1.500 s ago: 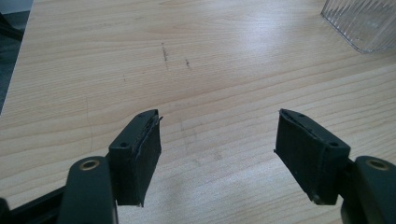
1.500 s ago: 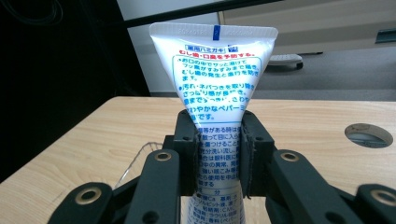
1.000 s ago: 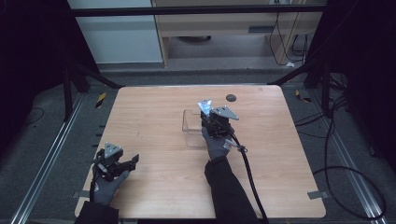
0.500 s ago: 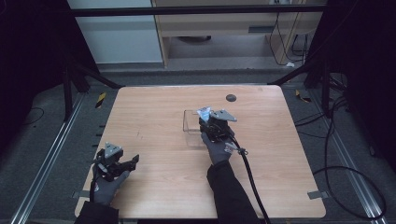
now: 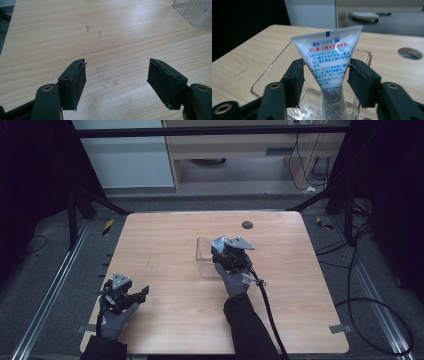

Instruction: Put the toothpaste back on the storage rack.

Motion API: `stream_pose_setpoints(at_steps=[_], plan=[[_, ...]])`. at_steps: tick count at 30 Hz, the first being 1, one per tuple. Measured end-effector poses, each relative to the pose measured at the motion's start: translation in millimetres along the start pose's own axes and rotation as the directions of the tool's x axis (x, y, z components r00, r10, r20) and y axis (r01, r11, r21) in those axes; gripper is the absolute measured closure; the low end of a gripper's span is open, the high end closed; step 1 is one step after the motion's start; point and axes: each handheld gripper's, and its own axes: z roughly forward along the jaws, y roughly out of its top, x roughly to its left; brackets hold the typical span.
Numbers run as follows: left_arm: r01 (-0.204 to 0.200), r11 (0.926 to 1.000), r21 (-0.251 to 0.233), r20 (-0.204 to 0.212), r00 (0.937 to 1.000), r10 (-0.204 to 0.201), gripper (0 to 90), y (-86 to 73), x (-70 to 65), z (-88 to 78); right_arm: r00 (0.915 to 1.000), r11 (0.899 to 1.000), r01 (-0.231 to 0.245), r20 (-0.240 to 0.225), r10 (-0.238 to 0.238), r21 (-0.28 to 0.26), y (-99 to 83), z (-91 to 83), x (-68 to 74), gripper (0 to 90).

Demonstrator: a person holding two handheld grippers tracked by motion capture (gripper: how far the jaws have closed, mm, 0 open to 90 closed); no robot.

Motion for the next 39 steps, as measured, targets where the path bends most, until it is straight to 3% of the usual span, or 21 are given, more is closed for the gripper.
stream_pose_setpoints(at_steps=[4,9,14,18,22,28,39], plan=[[-0.002,1.0,0.0,0.0,1.0,0.002,29.9,0.1,-0.4,0.0,1.0,0.999,0.0,-0.005,0.0,-0.047,6.3,-9.8,-0.7,39.9],[-0.002,1.0,0.0,0.0,1.0,0.002,29.9,0.1,-0.2,-0.1,0.9998,0.998,0.003,-0.02,-0.004,-0.067,12.3,-21.1,-1.5,33.3],[0.0,1.0,0.0,0.0,1.0,0.0,29.9,-0.1,-0.2,-0.1,0.9989,0.996,0.041,-0.02,-0.043,-0.085,18.8,-36.5,1.3,26.5],[0.0,1.0,0.0,0.0,1.0,0.0,29.8,-0.1,-0.2,-0.3,0.9973,0.995,0.068,-0.023,-0.07,-0.071,22.3,-49.3,0.2,22.0],[-0.001,1.0,0.001,-0.001,1.0,0.001,29.8,-0.2,-0.3,-0.2,0.9975,0.998,0.051,-0.047,-0.054,-0.045,21.5,-63.0,-7.4,21.4],[0.0,1.0,0.001,-0.002,1.0,0.0,29.7,-0.4,-0.6,-0.6,0.9957,0.996,0.085,-0.036,-0.085,-0.016,11.7,-78.3,-19.6,21.1],[0.003,1.0,-0.004,-0.005,1.0,-0.003,29.3,-0.6,0.3,-1.1,0.9978,0.999,0.05,-0.046,-0.049,0.018,-14.5,-110.4,-55.8,21.0]])
